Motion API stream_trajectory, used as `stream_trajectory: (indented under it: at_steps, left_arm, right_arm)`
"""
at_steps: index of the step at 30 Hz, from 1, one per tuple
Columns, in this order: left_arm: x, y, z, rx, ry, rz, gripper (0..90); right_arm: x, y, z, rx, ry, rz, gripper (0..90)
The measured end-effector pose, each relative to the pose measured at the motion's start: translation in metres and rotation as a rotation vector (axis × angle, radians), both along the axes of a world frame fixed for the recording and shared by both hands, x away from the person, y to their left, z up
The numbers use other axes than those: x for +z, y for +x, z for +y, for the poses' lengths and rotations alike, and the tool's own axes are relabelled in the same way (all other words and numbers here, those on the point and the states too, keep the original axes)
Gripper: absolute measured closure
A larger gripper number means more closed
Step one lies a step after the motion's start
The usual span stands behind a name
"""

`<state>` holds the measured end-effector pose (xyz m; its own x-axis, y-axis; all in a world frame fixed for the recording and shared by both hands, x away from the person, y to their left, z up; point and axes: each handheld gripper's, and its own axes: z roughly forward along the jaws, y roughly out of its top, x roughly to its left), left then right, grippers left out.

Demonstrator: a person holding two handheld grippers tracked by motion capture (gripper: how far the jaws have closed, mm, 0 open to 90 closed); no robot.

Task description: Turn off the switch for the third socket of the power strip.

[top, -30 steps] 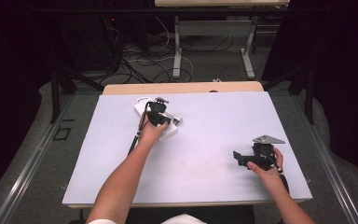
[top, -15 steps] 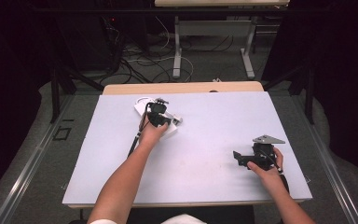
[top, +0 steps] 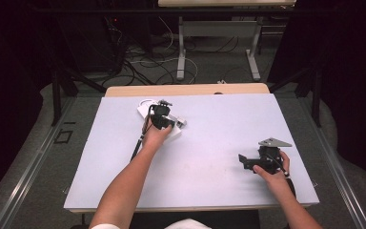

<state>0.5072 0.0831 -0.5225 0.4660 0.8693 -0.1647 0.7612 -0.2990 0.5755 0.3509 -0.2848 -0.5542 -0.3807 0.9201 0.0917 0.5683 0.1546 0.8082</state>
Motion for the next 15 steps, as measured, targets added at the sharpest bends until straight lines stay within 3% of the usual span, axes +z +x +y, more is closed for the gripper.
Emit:
stream_trajectory:
  at_steps: [15]
  left_arm:
    - [0.0027,-0.001,0.0028,0.012,0.009,0.01,77.0]
  right_arm:
    - [-0.0001,0.0,0.0012,0.002,0.003,0.004,1.2]
